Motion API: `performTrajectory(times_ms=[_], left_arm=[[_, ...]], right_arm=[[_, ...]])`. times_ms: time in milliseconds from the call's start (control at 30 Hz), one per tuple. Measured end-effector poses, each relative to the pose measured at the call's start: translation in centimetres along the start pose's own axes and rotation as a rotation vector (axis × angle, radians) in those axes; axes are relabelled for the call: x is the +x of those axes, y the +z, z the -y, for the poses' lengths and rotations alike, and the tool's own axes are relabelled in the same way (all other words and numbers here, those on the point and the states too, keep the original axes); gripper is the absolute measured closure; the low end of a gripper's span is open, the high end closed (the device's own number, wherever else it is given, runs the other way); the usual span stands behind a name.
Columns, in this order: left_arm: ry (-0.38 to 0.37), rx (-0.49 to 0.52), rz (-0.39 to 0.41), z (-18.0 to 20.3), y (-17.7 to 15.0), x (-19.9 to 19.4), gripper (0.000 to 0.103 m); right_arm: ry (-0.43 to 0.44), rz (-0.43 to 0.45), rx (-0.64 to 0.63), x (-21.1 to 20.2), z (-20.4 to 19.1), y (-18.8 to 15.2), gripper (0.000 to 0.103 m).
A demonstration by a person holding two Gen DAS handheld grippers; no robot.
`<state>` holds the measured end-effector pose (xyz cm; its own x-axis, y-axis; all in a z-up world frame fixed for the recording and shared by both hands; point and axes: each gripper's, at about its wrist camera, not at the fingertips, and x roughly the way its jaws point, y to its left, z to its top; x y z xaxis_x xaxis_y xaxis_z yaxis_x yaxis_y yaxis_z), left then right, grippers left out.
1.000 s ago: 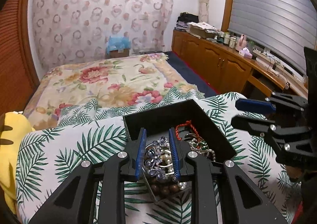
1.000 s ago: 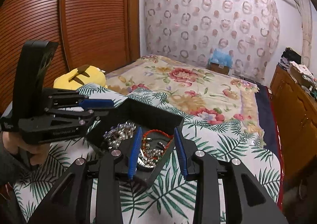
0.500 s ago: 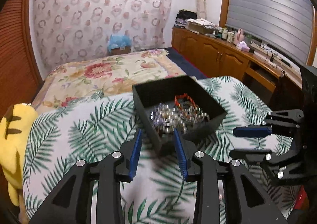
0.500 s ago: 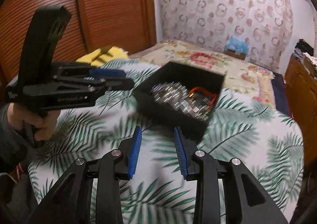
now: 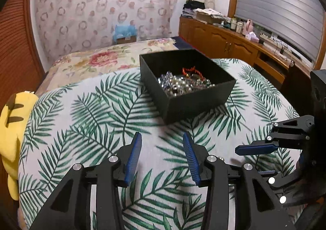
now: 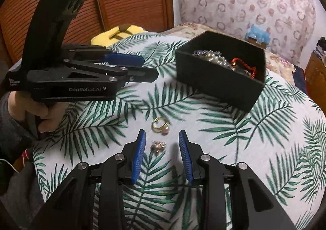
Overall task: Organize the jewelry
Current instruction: 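Grasp the gold ring with the left tool while the right tool grasps a small ring, then lower both rings into the black box and open both tools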
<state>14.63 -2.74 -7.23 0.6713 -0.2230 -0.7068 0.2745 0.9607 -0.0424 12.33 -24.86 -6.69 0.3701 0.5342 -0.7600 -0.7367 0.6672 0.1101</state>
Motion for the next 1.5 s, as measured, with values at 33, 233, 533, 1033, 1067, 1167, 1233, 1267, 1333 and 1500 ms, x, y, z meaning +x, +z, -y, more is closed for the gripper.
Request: performTrajectory(times_ms=[33,233,533,1033,1067,1167,1233,1267,1333,1500], left_arm=[[0.001,0.000,-0.006,0.0,-0.2,0.1,0.062],[-0.007,0.004,-0.022,0.0,-0.6,0.2,0.058],[-0.055,0.037,-0.045,2.1,-1.0,0.4,0.058],[-0.104,0.083,-0.090,4.6,-1.9,0.9,0.057],[-0.105,0.088,-0.093,4.7,-1.9,0.9,0.057],[-0.104,0.114,-0.105,5.3,-2.3,1.2,0.057],[-0.095,0.125,-0.105,5.4,-2.4,1.5,0.060],[-0.085,0.132,-0.101,5.5,-2.4,1.5,0.064],[-0.073,0.133,-0.097,5.4,-2.2,1.6,0.073],[-0.097,0.107,-0.088,4.8,-1.9,1.6,0.086]], right_arm=[[0.000,-0.009,-0.004,0.2,-0.2,-0.1,0.067],[-0.036,-0.035,-0.040,0.8,-0.6,-0.3,0.089],[-0.098,0.004,0.022,-1.0,2.9,-0.5,0.089],[-0.146,0.030,0.082,-1.8,5.8,-1.5,0.089],[-0.145,0.032,0.082,-1.9,5.8,-1.4,0.089],[-0.145,0.039,0.082,-2.1,5.9,-1.4,0.089],[-0.147,0.043,0.080,-2.2,5.9,-1.2,0.089],[-0.147,0.045,0.078,-2.2,5.9,-1.1,0.089],[-0.149,0.048,0.076,-2.3,5.9,-1.0,0.089],[-0.153,0.061,0.070,-2.6,6.2,-0.3,0.089]])
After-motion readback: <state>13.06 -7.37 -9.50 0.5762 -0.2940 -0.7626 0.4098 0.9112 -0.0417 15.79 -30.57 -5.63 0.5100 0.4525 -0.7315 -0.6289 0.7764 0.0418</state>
